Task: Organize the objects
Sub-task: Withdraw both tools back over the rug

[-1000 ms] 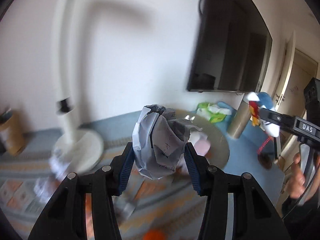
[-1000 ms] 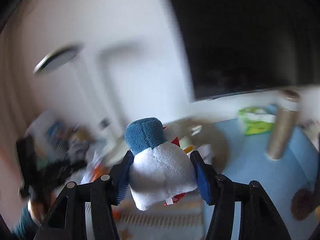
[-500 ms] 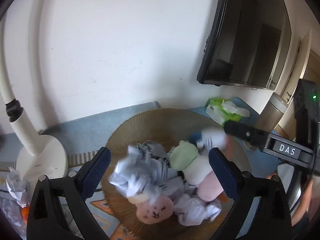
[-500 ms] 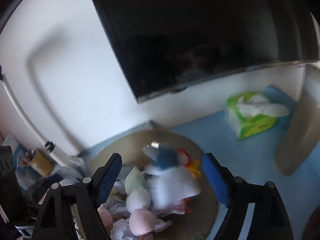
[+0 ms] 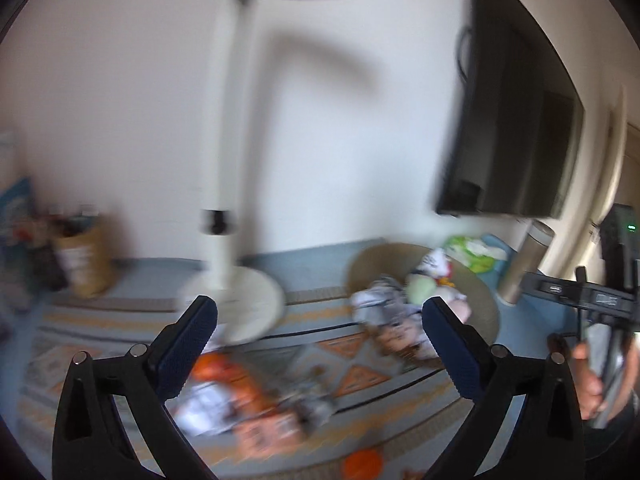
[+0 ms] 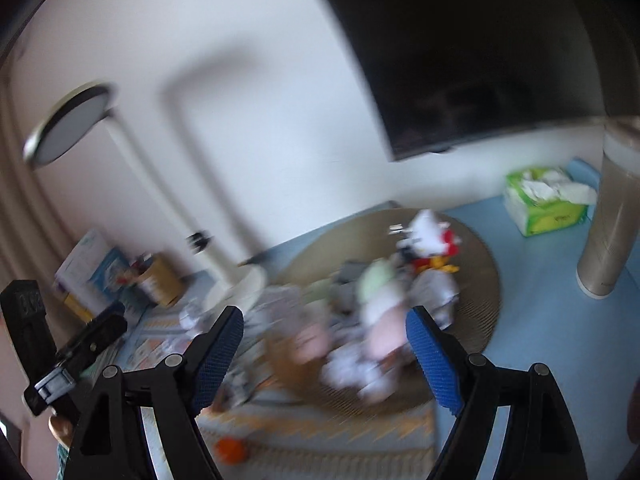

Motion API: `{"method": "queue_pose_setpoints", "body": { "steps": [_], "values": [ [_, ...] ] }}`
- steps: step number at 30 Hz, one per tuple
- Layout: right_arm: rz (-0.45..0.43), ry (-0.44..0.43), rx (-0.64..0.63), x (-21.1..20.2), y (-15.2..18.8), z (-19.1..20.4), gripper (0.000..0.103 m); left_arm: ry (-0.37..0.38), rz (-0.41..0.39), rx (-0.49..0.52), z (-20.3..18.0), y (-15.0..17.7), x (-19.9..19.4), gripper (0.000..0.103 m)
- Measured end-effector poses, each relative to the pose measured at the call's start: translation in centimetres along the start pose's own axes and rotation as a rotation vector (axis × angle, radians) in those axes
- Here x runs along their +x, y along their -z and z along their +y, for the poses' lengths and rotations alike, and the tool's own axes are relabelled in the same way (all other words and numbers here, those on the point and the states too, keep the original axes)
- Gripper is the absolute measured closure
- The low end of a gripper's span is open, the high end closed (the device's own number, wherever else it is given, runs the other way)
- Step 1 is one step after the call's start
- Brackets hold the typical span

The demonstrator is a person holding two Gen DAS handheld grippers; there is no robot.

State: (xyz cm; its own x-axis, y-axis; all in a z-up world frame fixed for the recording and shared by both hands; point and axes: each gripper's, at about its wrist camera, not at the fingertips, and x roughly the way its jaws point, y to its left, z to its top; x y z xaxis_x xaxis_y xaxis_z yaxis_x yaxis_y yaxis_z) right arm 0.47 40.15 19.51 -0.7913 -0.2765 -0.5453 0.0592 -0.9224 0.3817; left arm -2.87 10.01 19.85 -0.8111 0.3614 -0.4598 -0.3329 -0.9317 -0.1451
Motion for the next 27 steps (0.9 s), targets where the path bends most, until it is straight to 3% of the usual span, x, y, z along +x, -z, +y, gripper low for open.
{"method": "queue_pose_setpoints", "body": {
  "steps": [2, 6, 8, 11, 12, 15, 20, 27],
  "values": [
    [-0.002, -0.045, -0.024, -1.4, 1.2, 2.6, 0.011, -0.042, -0.022, -0.040, 2.6, 1.0, -3.0, 0.001],
    [-0.006, -0.074, -0.033, -1.5, 5.0, 6.1, 0.008, -0.132, -0.006, -0.134, 8.3, 5.1, -5.5, 0.001],
    [-0.011, -0.023, -0.045, -0.4, 7.2, 7.2, 0.007, -0.205, 0.034, -0.209, 11.5, 7.8, -4.9, 0.001],
    [0.004, 0.126, -0.099, 3.0, 11.2, 8.2, 0.007, -0.252, 0.115, -0.290, 14.9, 11.3, -2.7, 0.001],
    [0.030, 0.157, -0.119, 4.7, 12.7, 8.3, 0.008, -0.254, 0.127, -0.297, 15.3, 12.0, -2.2, 0.001],
    [0.070, 0.118, -0.119, 7.1, 14.8, 7.7, 0.008, -0.295, 0.126, -0.283, 15.4, 13.6, -0.8, 0.001],
    [0.029, 0.142, -0.141, 7.3, 15.4, 7.5, 0.007, -0.430, 0.063, -0.225, 13.9, 14.3, -1.0, 0.001],
    [0.038, 0.180, -0.188, 7.6, 15.7, 8.6, 0.007, -0.384, 0.112, -0.247, 14.6, 14.3, -0.7, 0.001]
  ]
}}
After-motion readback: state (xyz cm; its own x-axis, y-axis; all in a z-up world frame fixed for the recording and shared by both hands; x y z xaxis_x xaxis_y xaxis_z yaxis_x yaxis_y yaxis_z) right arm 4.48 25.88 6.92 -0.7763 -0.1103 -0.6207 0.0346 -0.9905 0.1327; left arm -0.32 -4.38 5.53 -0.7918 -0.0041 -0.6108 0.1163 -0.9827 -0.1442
